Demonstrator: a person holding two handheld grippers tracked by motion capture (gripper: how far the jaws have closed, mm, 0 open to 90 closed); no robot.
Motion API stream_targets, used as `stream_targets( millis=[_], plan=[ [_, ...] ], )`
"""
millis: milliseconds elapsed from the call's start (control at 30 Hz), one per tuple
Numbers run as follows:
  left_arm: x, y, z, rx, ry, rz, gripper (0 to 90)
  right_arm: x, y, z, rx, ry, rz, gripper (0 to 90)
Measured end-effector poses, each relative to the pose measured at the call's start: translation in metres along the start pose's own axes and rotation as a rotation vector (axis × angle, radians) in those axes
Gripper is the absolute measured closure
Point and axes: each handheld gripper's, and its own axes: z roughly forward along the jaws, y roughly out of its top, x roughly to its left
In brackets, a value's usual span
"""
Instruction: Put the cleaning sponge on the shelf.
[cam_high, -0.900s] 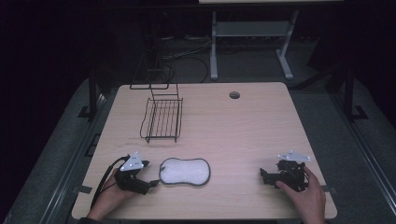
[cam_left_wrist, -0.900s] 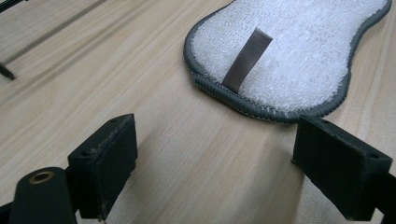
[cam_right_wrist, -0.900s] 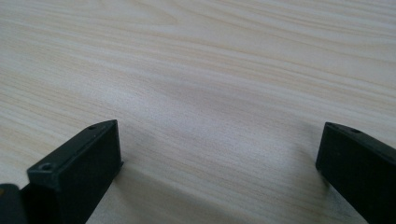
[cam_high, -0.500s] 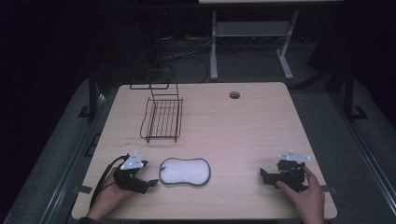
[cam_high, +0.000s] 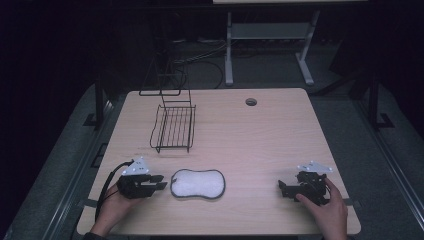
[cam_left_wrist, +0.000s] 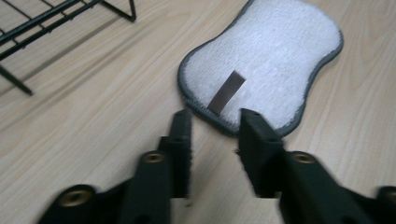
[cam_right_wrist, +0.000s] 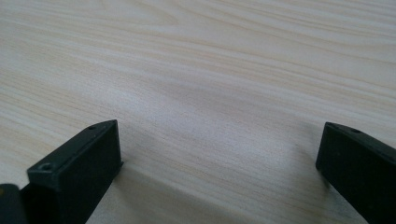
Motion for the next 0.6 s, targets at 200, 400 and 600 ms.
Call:
stream_targets(
  millis=[200, 400, 600],
  plan=[
    [0.0, 0.012, 0.0, -0.014, -0.054, -0.011, 89.8, 0.0, 0.0, 0.0, 0.0, 0.001, 0.0, 0.0],
    [0.003, 0.027, 0.009, -0.019, -0.066, 0.011, 89.8, 0.0, 0.0, 0.0, 0.0, 0.001, -0.002, 0.0],
    [0.007, 0.038, 0.018, -0.026, -0.072, 0.029, 89.8, 0.0, 0.0, 0.0, 0.0, 0.002, -0.003, 0.0]
  ],
)
